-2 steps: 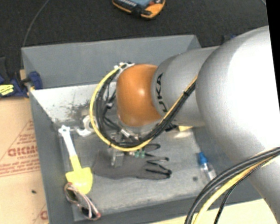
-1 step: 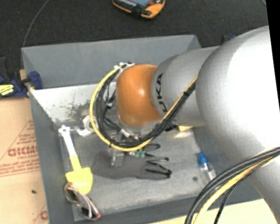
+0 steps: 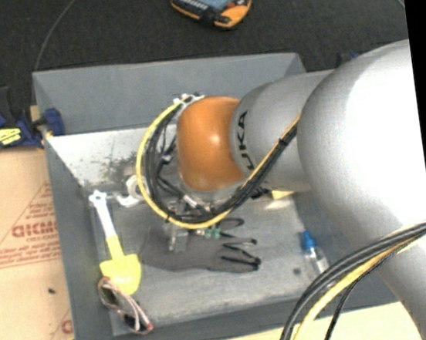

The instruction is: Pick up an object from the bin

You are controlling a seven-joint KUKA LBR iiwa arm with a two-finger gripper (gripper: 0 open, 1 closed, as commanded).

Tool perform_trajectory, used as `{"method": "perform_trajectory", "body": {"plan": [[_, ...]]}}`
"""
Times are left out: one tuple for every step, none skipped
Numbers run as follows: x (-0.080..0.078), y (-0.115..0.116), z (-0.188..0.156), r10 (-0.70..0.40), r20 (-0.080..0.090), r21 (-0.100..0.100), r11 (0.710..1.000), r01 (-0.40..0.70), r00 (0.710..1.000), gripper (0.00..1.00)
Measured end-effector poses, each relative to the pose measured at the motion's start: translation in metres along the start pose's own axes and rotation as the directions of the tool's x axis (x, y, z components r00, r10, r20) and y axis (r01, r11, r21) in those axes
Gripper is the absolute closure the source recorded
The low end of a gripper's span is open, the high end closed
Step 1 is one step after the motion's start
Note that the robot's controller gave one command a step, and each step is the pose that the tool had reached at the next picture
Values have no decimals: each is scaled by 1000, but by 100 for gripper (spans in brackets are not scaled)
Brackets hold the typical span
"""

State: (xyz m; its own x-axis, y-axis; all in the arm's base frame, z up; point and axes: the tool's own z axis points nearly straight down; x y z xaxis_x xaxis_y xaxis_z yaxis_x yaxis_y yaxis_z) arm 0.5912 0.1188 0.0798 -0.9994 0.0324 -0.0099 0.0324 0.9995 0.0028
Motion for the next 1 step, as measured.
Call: {"method": "perform_trajectory", "body": {"plan": [[7, -5, 5, -203, 8, 0, 979, 203, 979, 100]]}}
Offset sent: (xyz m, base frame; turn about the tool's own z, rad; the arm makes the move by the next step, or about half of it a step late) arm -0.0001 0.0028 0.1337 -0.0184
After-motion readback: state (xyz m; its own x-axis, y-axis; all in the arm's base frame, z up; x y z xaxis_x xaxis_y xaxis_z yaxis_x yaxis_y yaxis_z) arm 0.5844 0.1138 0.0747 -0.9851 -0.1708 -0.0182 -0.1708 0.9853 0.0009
